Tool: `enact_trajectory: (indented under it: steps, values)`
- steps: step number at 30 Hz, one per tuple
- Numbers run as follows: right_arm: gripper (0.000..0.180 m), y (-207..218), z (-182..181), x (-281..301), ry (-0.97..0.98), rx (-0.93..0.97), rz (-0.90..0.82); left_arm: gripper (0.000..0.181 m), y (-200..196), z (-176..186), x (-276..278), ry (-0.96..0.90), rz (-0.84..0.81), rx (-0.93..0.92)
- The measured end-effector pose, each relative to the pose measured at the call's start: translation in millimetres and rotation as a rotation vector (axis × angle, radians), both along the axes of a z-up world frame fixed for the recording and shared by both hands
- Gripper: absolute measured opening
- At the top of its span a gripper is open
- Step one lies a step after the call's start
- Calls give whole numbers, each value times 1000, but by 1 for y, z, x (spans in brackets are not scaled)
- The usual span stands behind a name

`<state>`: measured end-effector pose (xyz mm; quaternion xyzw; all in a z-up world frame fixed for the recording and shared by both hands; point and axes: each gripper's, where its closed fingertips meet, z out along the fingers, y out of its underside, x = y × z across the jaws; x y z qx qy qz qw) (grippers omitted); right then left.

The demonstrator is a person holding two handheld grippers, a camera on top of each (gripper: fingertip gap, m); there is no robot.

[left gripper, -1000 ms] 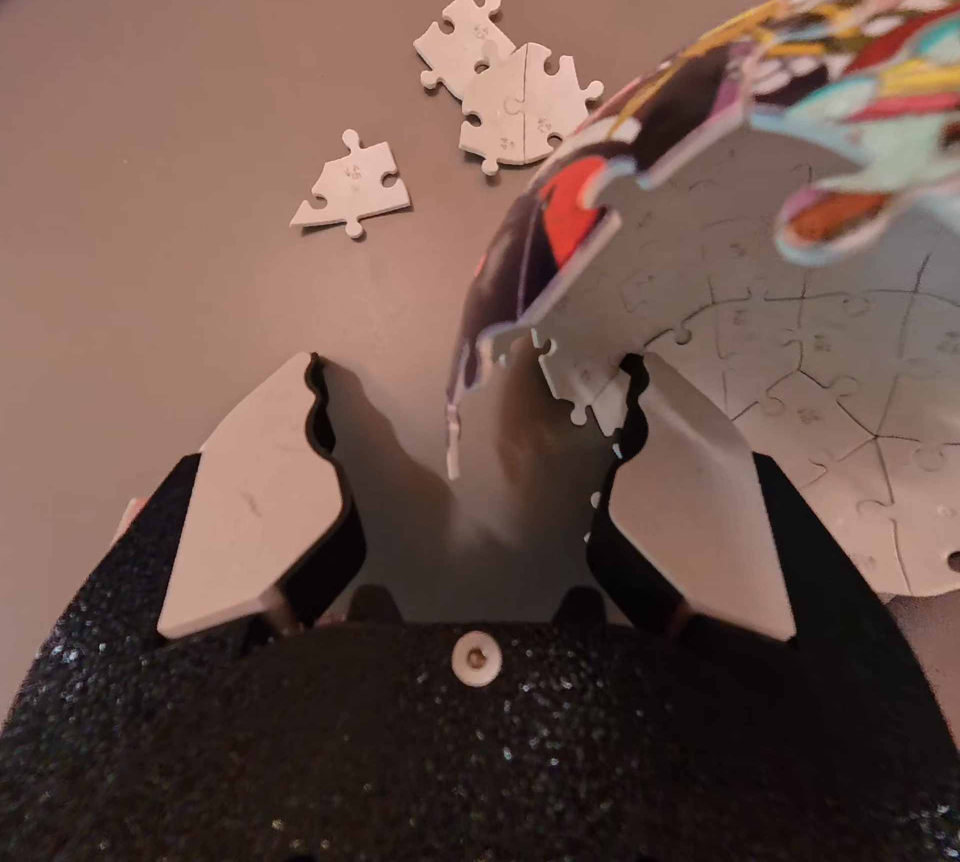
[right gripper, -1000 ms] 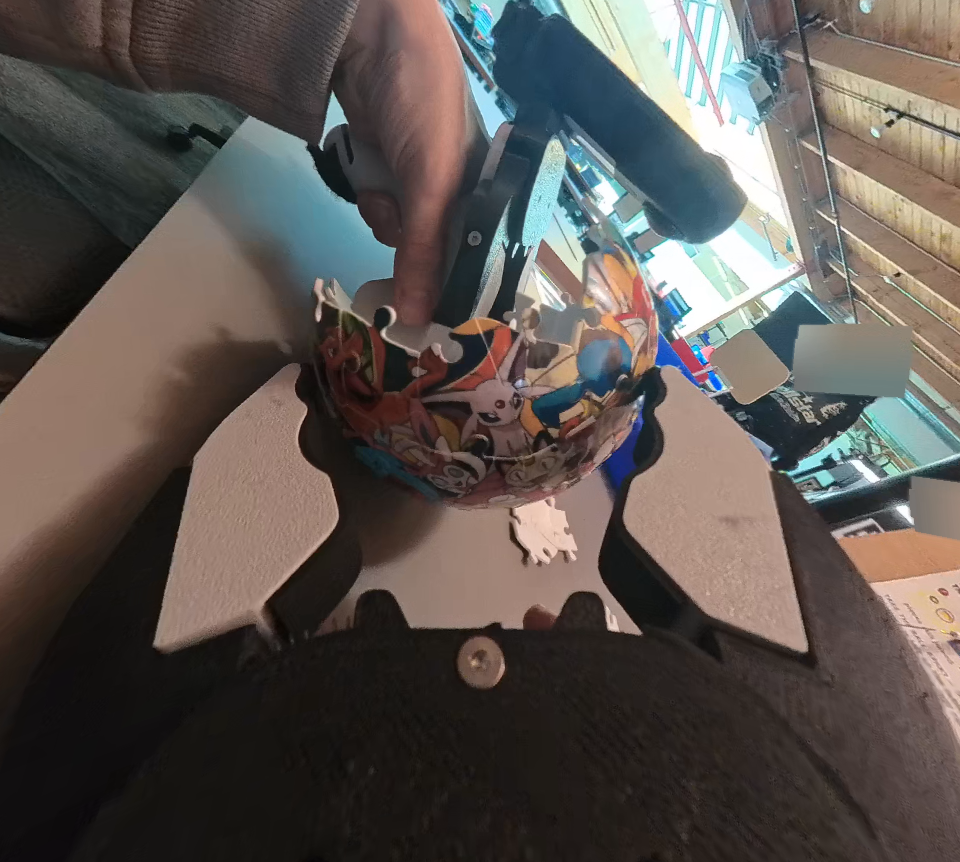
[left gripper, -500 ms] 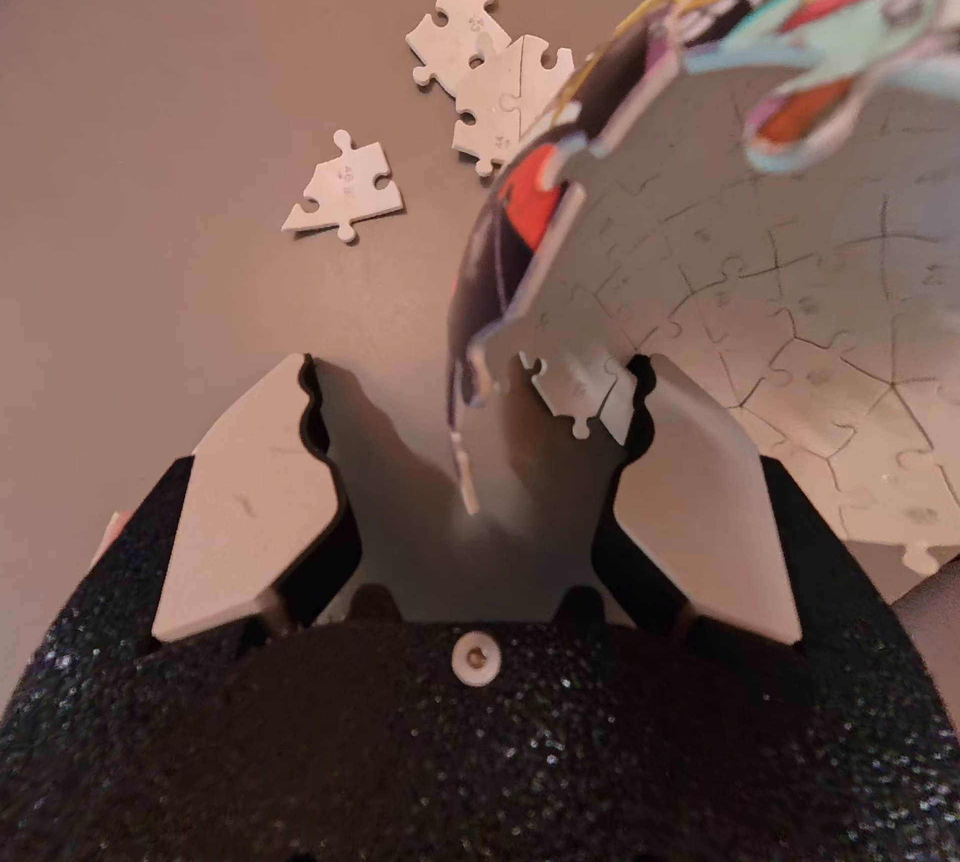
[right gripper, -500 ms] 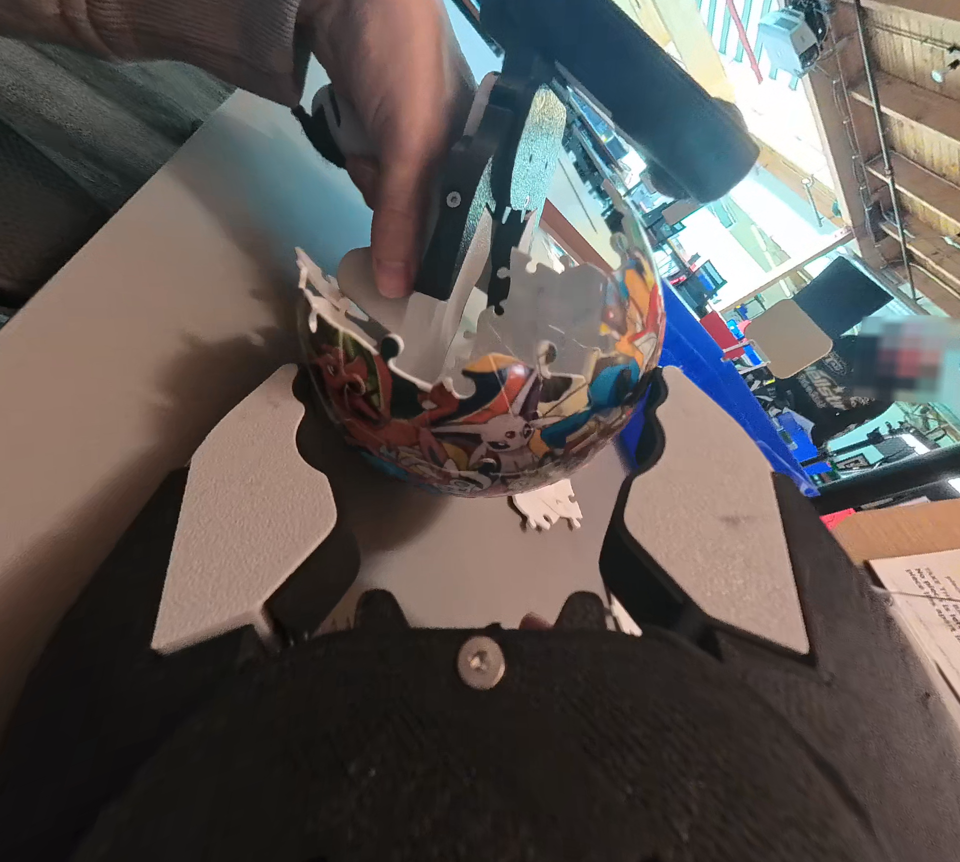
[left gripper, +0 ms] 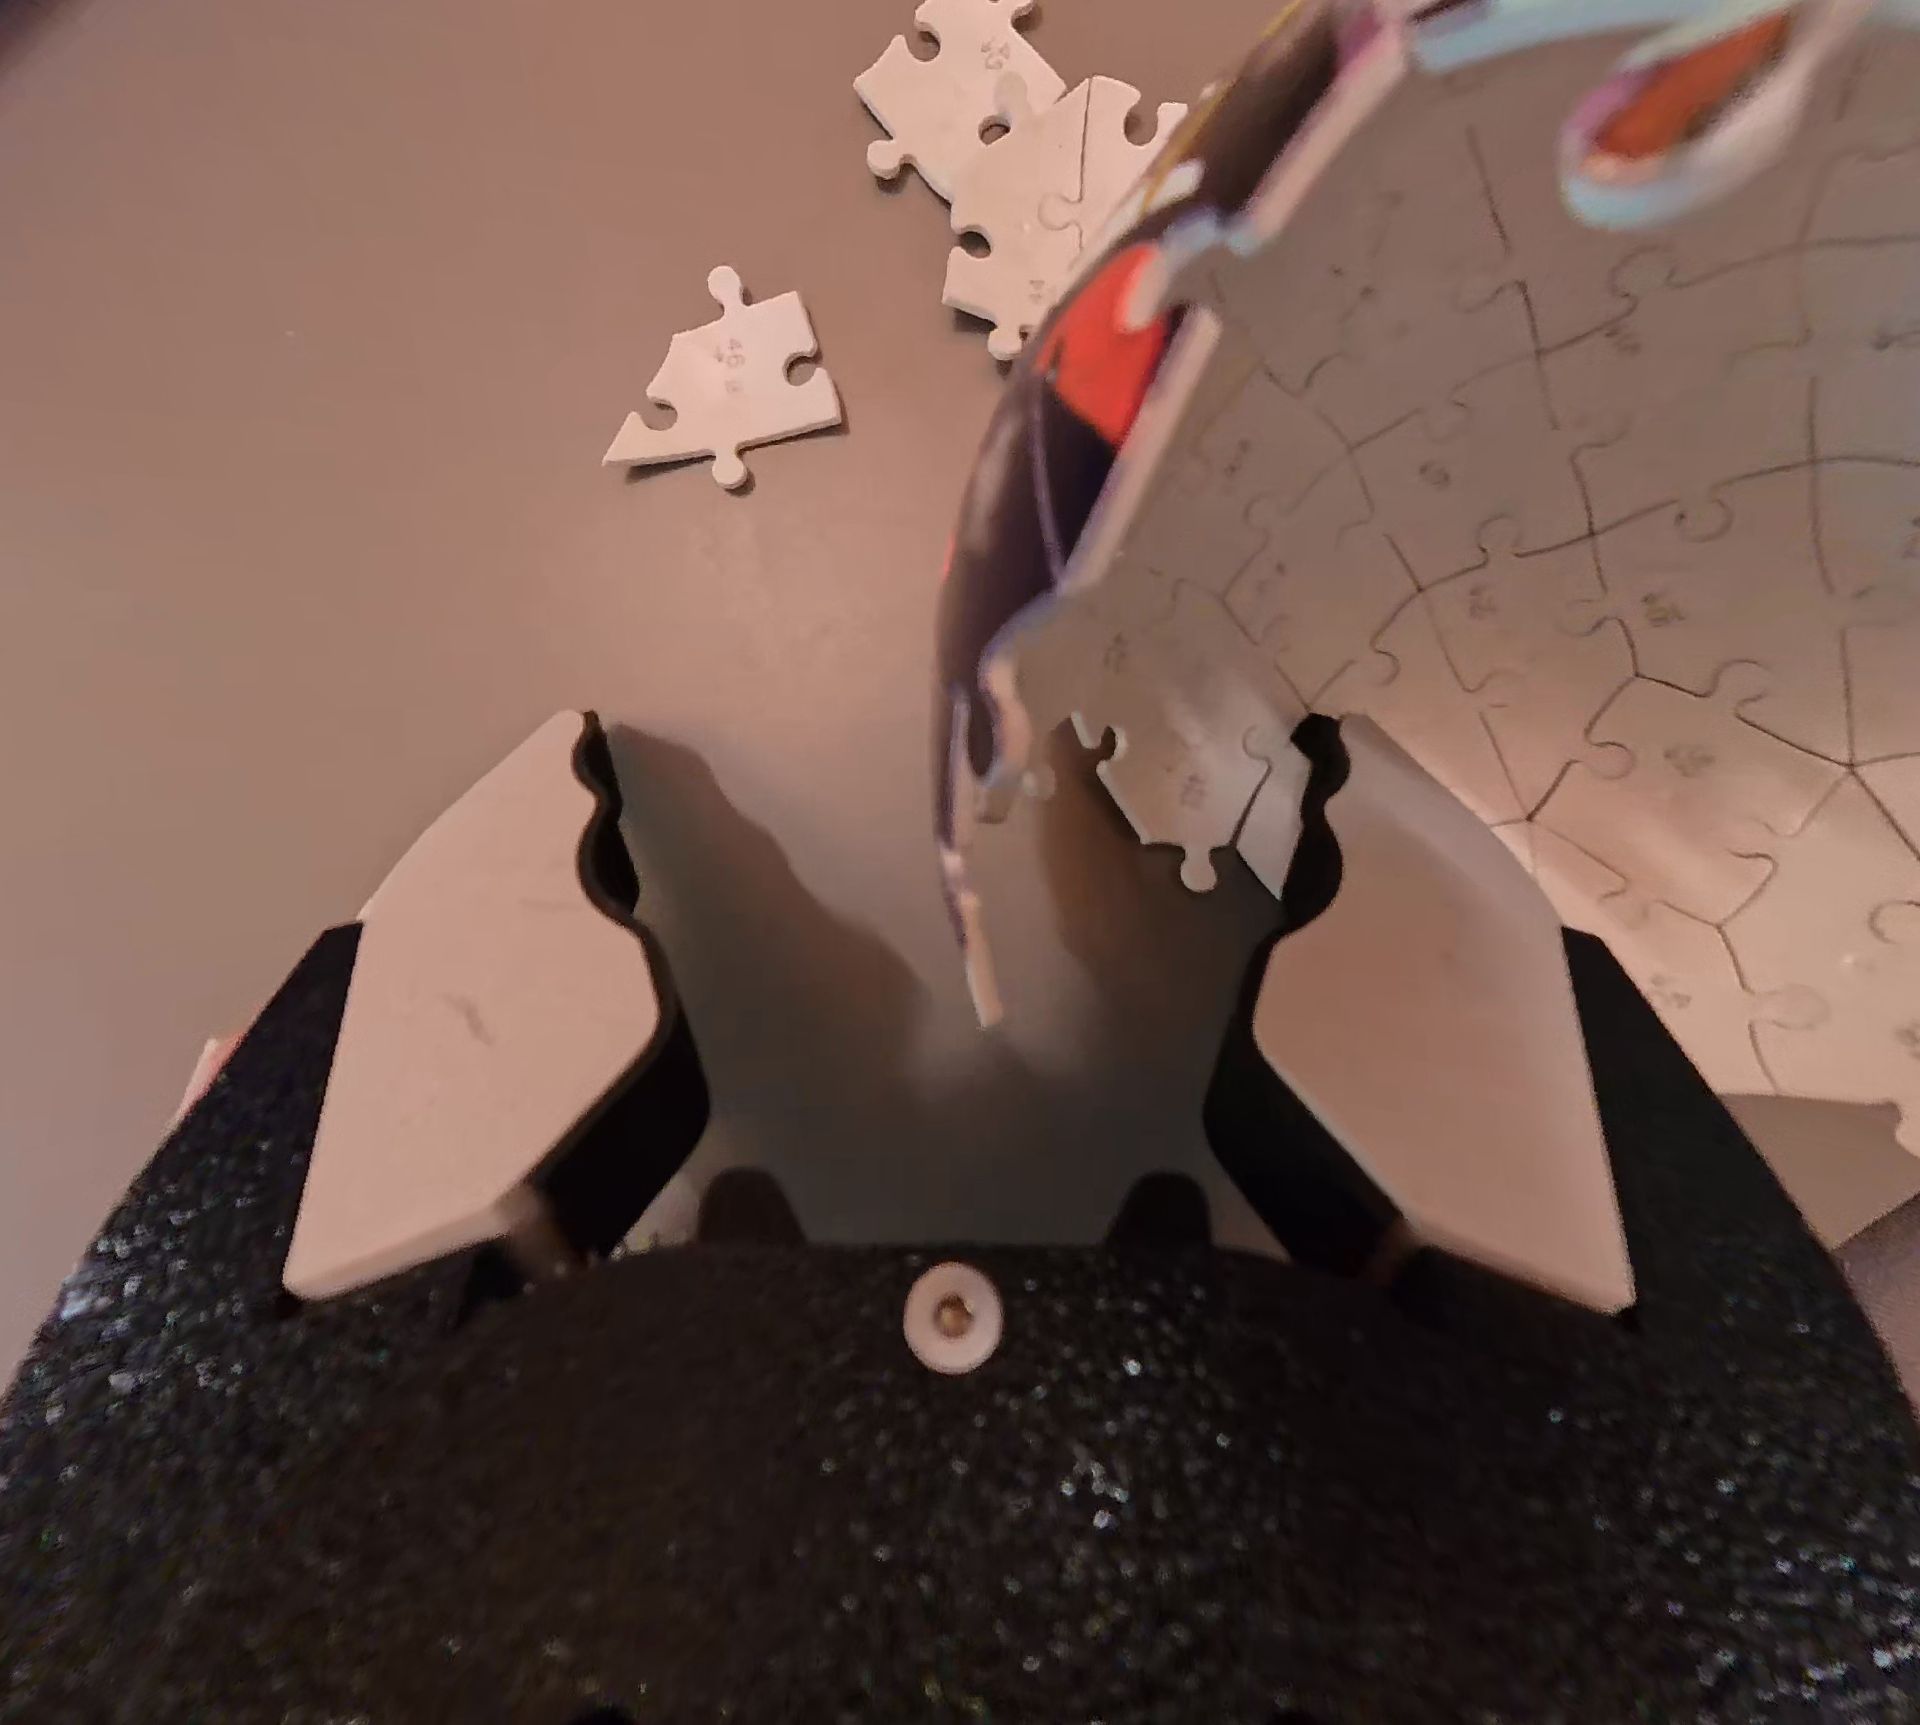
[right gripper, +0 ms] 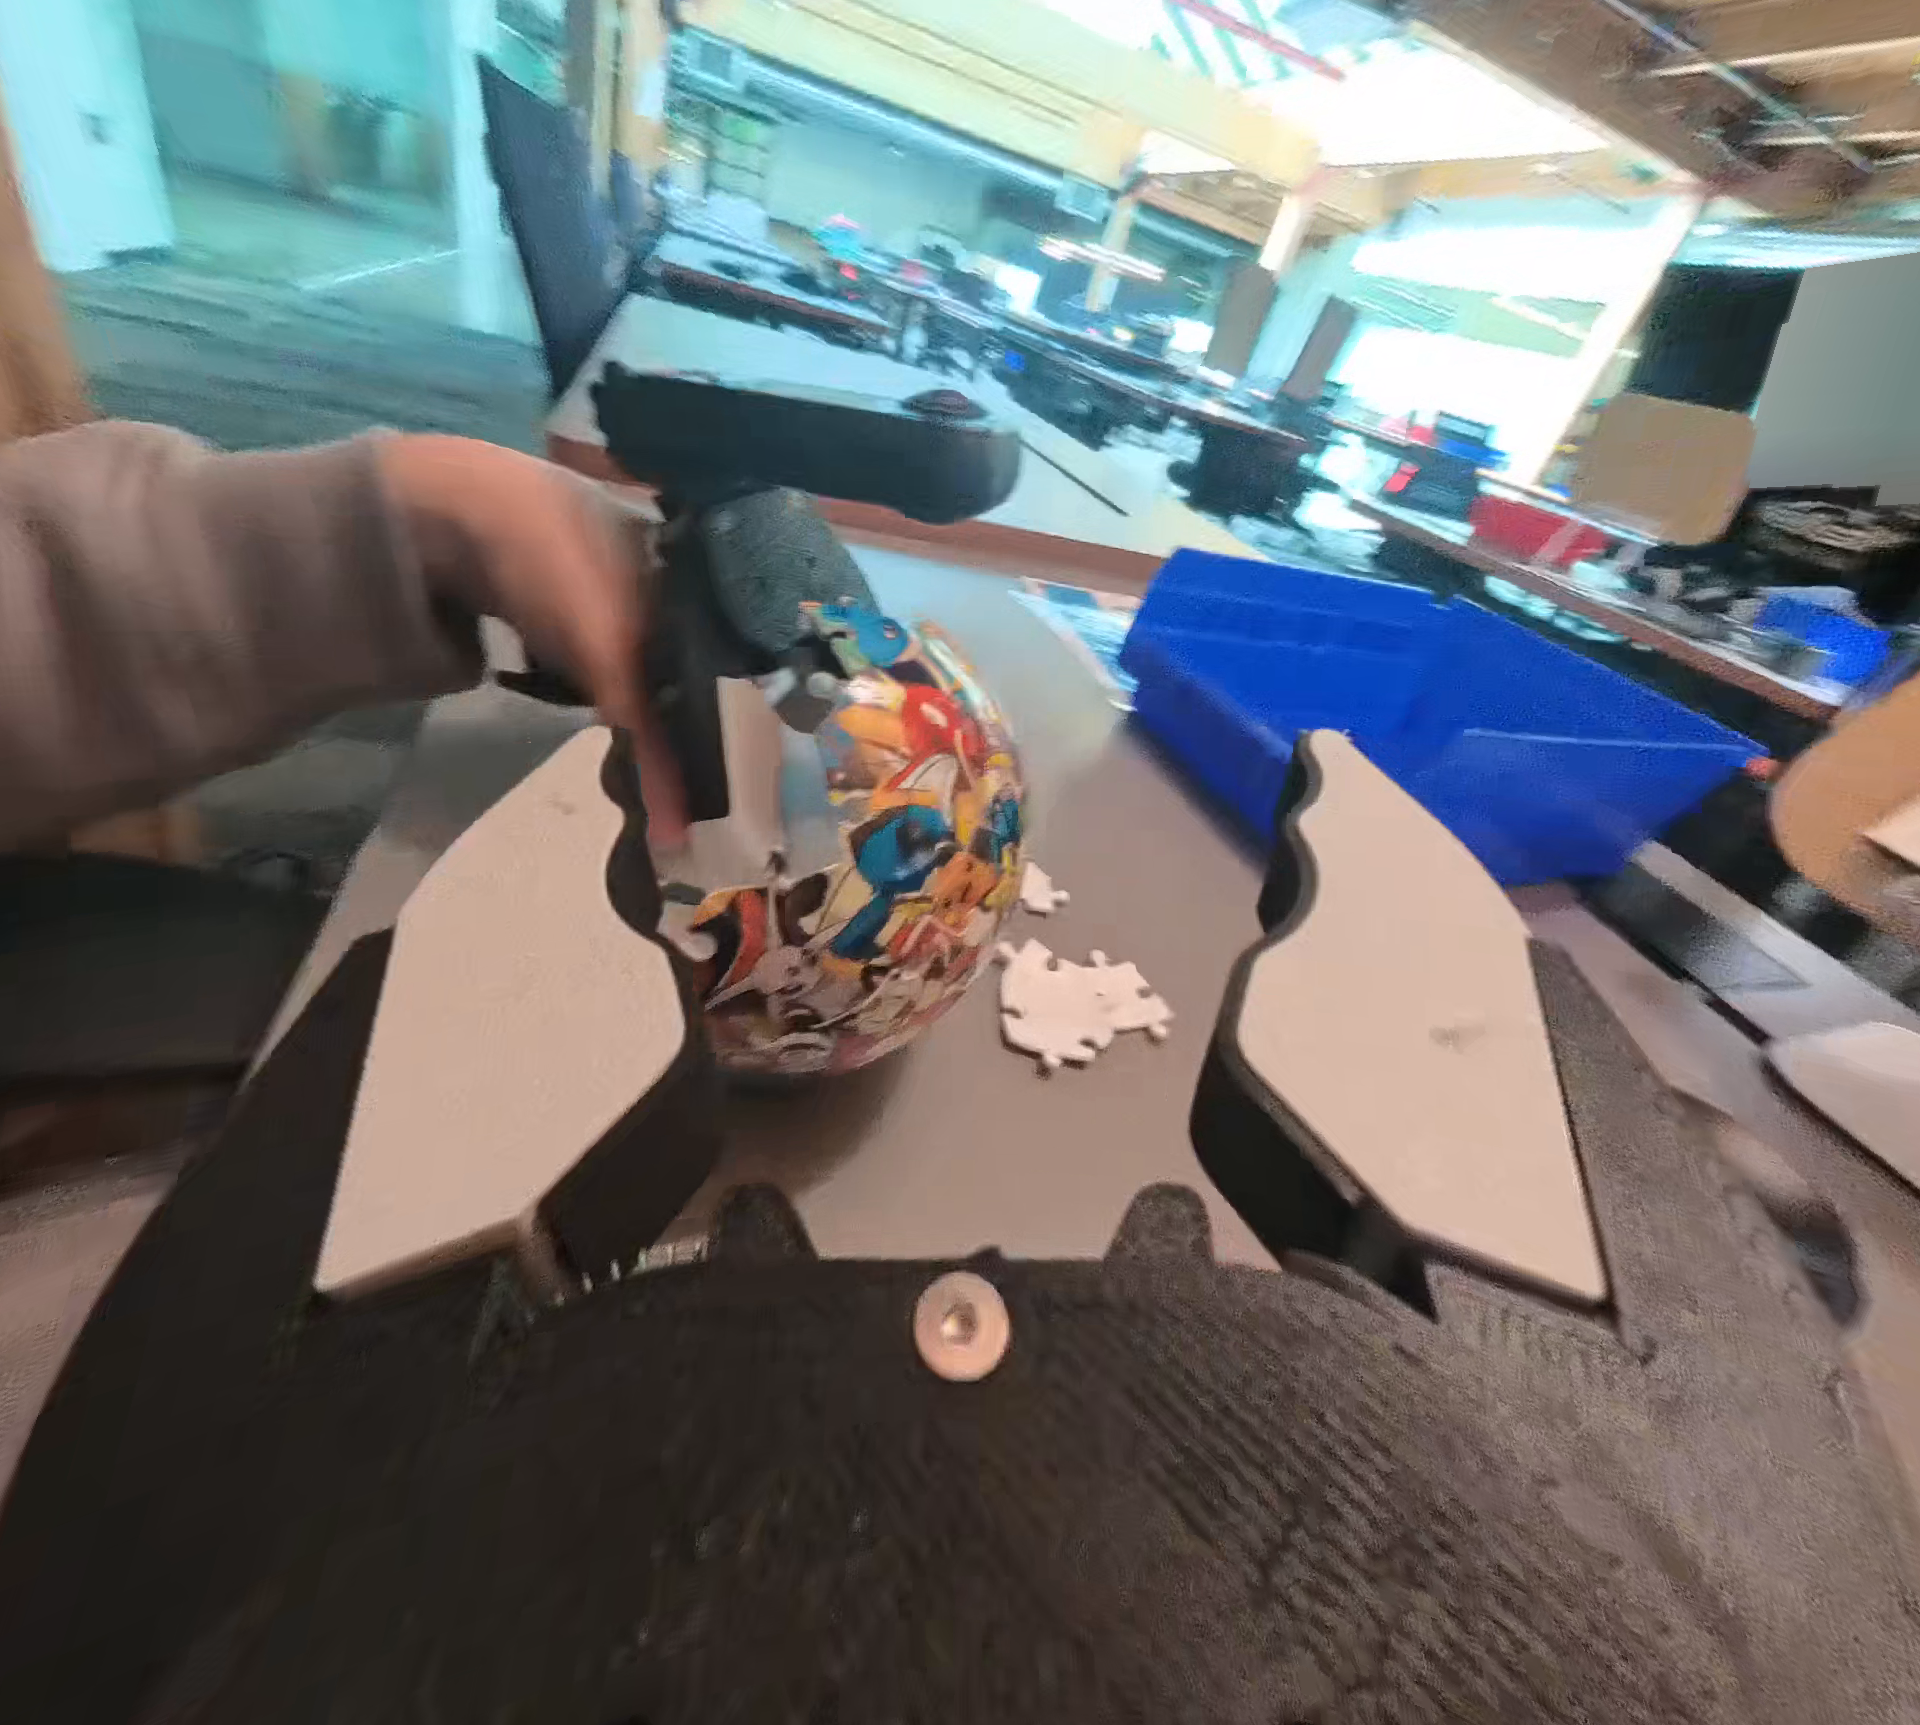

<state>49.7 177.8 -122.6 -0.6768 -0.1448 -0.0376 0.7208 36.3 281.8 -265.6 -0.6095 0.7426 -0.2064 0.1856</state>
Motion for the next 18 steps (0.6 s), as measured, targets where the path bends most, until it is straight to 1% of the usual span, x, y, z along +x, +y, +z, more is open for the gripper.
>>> enact_trajectory:
  steps: [1,2,3,5,6,8,9,10,12,15,17,18]
  values:
    - [115,5,-3,0,-18,-26,-33,124,1,0,0,-1,5,7]
    - [117,10,-9,-6,-39,-64,-22,124,2,1,1,-4,4,18]
    - [116,15,-15,-11,-56,-87,-8,124,1,2,1,-7,-1,32]
    - [115,26,-21,-13,-60,-79,0,123,1,5,2,-23,-20,69]
    - [115,31,-23,-16,-28,-65,31,124,2,5,3,-30,-24,83]
    - [115,35,-33,-29,35,-109,146,129,4,7,5,-43,-32,108]
    - [119,33,-43,-40,26,-172,232,129,4,7,5,-53,-38,114]
    - [124,31,-48,-46,4,-198,279,128,4,7,5,-57,-42,110]
    - [132,25,-47,-53,-58,-204,352,129,4,6,5,-59,-40,92]
    - [133,22,-42,-52,-62,-228,441,130,4,3,6,-72,-40,42]
    - [125,28,-35,-47,-96,-156,439,133,6,1,6,-73,-27,12]
    - [126,32,-35,-45,-112,-143,434,134,5,0,6,-76,-28,5]
